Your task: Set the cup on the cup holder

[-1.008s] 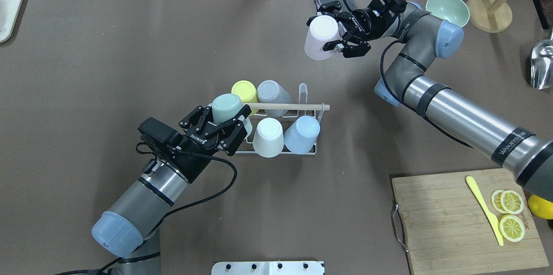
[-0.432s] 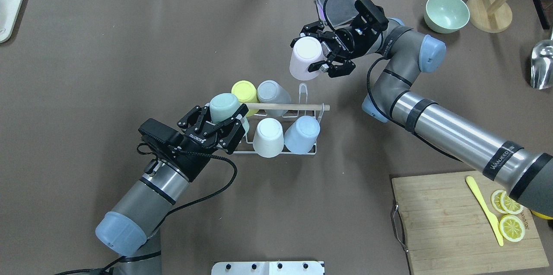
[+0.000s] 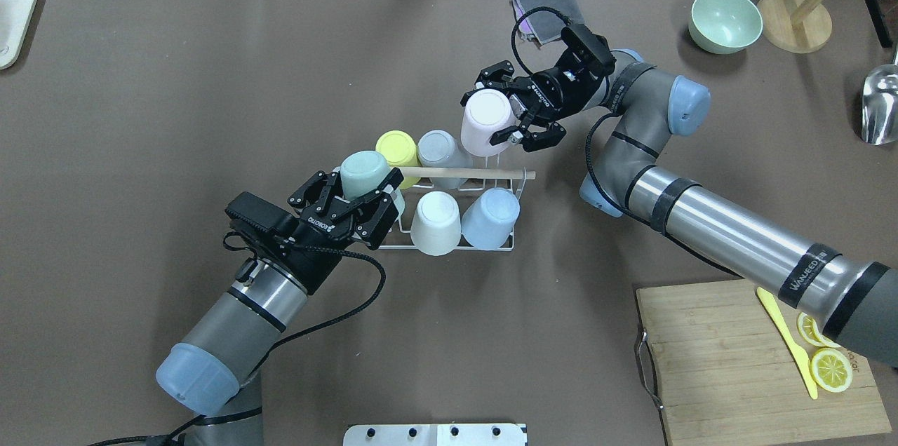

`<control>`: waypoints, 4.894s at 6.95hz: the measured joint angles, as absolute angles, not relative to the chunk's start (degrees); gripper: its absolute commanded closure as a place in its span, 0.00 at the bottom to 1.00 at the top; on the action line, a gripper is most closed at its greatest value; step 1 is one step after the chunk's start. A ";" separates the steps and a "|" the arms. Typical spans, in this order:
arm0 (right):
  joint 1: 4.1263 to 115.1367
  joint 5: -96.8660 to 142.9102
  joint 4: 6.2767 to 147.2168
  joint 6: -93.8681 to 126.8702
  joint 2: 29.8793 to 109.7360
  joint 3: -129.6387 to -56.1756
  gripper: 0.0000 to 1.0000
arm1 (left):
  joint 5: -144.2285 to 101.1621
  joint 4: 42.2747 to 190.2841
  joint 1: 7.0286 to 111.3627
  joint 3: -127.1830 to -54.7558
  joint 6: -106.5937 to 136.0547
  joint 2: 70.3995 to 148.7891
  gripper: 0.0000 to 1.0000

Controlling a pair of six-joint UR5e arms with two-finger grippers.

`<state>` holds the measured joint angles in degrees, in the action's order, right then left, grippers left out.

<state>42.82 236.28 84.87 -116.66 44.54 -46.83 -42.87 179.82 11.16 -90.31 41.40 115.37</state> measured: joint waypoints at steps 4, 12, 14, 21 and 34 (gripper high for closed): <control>42.72 236.08 85.12 -116.63 44.94 -46.85 0.45 | -42.80 179.66 11.03 -89.51 41.40 116.08 1.00; 46.02 242.59 86.49 -109.49 45.07 -46.93 0.00 | -37.79 179.65 10.91 -88.60 36.87 116.76 0.03; 48.60 244.87 88.59 -87.94 46.90 -47.89 0.01 | -37.60 179.61 11.64 -89.31 36.55 116.75 0.03; 54.90 222.94 134.26 -20.14 58.31 -71.01 0.01 | -60.51 153.63 40.91 -89.07 40.91 114.81 0.03; 68.79 135.52 101.56 0.44 82.54 -98.91 0.06 | -130.79 98.34 79.02 -94.35 8.77 85.02 0.07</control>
<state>68.79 135.52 101.56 0.44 82.54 -98.91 -130.79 98.34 79.02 -94.35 8.77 85.02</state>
